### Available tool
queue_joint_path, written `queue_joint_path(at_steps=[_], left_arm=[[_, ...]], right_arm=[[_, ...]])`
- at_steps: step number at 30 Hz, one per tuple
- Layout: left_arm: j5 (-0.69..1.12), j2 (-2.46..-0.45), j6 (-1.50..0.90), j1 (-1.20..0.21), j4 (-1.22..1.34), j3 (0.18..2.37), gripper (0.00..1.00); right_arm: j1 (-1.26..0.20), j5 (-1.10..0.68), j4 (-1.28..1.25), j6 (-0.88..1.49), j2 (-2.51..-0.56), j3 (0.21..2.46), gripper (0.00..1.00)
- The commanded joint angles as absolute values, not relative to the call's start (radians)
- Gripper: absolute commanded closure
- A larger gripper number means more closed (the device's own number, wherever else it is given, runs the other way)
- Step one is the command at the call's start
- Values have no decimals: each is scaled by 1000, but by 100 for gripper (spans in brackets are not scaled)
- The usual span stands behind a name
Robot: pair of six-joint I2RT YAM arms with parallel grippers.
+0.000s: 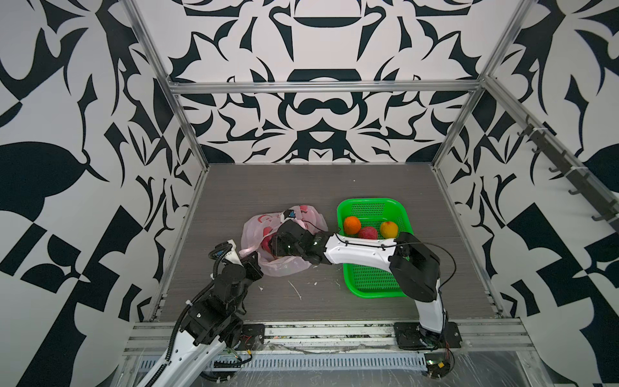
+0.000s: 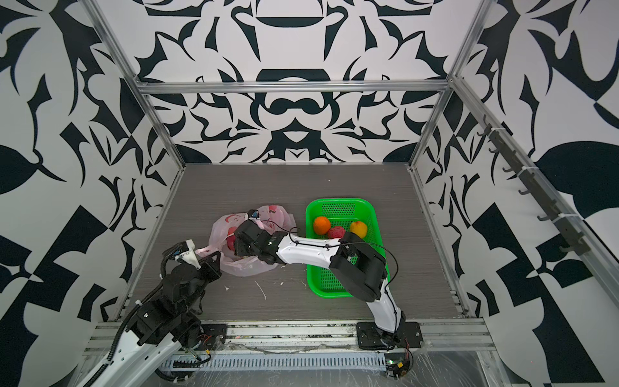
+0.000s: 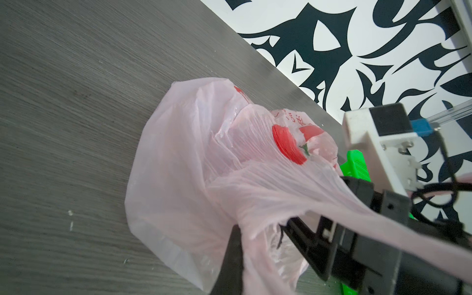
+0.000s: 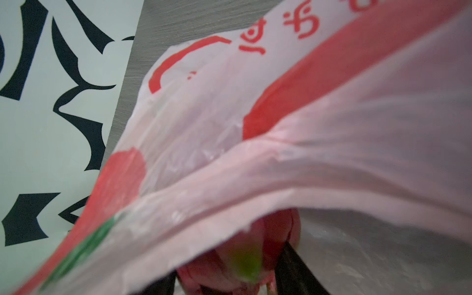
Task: Untie the knot of the plastic bag and take out the fruit
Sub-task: Pick up the fruit from the plastic bag.
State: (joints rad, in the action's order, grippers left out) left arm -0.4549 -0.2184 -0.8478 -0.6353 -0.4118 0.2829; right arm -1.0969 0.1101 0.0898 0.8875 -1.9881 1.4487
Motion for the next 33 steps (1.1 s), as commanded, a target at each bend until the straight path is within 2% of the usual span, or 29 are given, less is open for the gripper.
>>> queue_joint_path(at_steps=[1, 28, 33], left_arm=[[-488, -242, -835, -638, -345, 275, 100], [-532, -539, -732, -637, -80, 396, 100], [-501, -547, -733, -638, -96, 411, 100]], right_arm=[[-1106, 138, 122, 832, -1906, 1436, 73], [-1145, 184, 209, 671, -1682, 1334, 75], [-1147, 257, 179, 651, -1655, 1324, 75]])
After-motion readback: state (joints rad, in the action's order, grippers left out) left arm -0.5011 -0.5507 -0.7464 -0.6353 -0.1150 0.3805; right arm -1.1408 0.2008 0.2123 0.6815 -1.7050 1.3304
